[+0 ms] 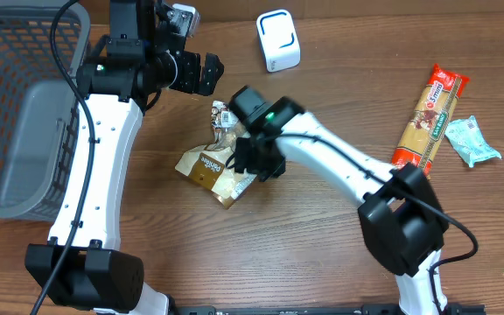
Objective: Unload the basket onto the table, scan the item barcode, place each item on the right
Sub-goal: 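Move the right gripper to the white shampoo tube and grasp it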
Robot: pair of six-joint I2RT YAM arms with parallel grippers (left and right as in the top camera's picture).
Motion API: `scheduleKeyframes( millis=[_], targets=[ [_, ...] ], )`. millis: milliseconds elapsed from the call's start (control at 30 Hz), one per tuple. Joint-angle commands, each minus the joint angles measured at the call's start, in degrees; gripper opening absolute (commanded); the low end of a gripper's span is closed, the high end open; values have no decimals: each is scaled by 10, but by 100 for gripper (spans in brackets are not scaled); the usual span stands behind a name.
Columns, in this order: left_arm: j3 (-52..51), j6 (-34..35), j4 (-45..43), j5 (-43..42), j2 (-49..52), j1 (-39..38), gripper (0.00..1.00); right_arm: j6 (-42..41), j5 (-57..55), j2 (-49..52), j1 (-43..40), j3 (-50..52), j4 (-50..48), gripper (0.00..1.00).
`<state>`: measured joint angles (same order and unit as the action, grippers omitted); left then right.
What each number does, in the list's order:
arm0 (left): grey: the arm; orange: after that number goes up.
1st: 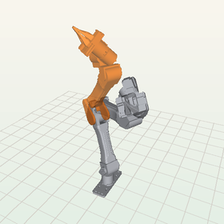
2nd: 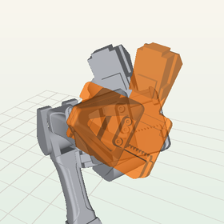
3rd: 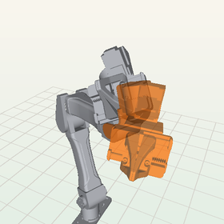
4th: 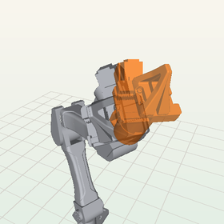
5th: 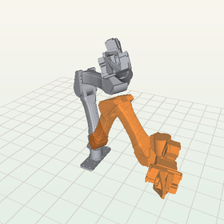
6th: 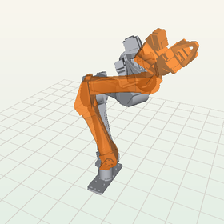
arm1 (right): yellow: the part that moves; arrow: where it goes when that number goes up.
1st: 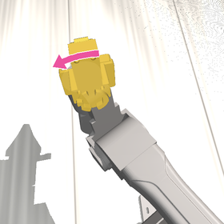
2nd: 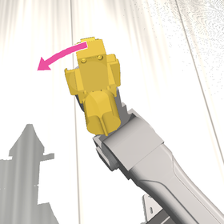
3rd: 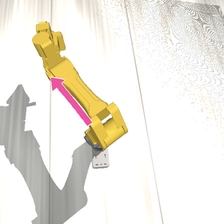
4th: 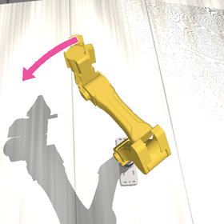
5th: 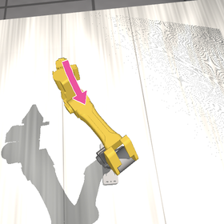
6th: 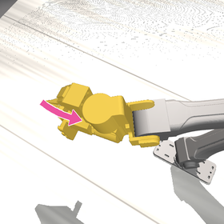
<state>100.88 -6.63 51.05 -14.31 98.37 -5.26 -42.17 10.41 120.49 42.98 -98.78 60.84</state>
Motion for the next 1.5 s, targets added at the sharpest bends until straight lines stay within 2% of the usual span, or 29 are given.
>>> scheduleKeyframes(
  millis=[0,267,467,600,733,900,1033,1200,1367,1433,1467],
  targets=[
    [5,-11,-3,-1,-9,-4,100,-66,-89,-8,19,2,-6,46],
    [5,-11,-2,-1,-9,-4,100,-91,-99,-8,32,24,-10,49],
    [5,-11,-2,-1,-9,-4,100,-93,-69,-8,20,100,-99,56],
    [5,-11,-2,-1,-9,-4,100,-84,-52,-8,12,130,-167,55],
    [5,-11,-2,-1,-9,-4,100,-63,-54,-8,10,132,-186,40],
    [5,-11,-2,-1,-9,-4,100,-25,-54,-9,4,129,-159,14],
    [5,-11,-2,-1,-9,-4,100,32,-54,-16,-14,105,-94,4],
    [5,-11,-2,-1,-9,-4,100,148,-80,-35,-33,63,4,4],
    [5,-11,-2,-1,-9,-4,100,188,-196,-41,-34,39,77,6],
    [5,-11,-2,-1,-9,-4,100,206,-213,-39,-34,41,80,13],
    [5,-11,-2,-1,-9,-4,100,217,-213,-39,-33,43,78,24]
  ],
)
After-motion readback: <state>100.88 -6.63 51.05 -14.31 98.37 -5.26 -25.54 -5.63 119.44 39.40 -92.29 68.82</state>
